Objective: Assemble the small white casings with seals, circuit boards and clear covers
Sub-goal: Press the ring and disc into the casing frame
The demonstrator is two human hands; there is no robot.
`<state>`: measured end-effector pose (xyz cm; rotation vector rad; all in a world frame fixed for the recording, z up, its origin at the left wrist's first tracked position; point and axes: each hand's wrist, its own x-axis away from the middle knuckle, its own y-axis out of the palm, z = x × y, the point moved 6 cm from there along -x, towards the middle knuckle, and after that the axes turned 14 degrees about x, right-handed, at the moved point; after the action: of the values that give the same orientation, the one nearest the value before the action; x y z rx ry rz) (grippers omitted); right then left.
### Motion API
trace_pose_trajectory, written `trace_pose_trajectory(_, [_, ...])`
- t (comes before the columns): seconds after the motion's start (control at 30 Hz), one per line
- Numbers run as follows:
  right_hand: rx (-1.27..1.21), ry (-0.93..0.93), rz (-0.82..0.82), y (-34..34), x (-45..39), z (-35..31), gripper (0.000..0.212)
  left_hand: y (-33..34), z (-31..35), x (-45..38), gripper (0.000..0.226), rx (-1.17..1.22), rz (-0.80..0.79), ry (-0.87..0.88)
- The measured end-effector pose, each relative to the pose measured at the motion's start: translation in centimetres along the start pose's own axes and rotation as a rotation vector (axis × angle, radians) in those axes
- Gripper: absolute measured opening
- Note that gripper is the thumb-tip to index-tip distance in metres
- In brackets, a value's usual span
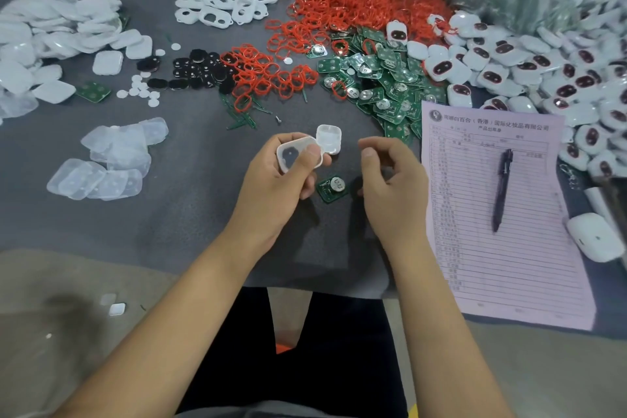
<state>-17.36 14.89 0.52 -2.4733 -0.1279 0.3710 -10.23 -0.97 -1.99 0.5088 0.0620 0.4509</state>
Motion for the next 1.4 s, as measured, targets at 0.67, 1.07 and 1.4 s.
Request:
trace_pose_trajectory(0.67, [-0.167,-0.067,-0.174,-0.1,0.6,0.6,0.018,0.8,0.4,-0.4,0.034,0.267,0.037,-0.242])
trace_pose_trajectory(1.07, [-1.532,0.656,-0.541,3.9,0.2,0.3,0.034,0.8,0.3,-0.3,0.035,0.276,0.028,-0.234])
trace_pose_trajectory(1.4, [-1.34,0.592,-0.442,3.8,0.2,0.6,0.025,0.7,0.2,-0.4,0.037,0.247,0.022,-0.238])
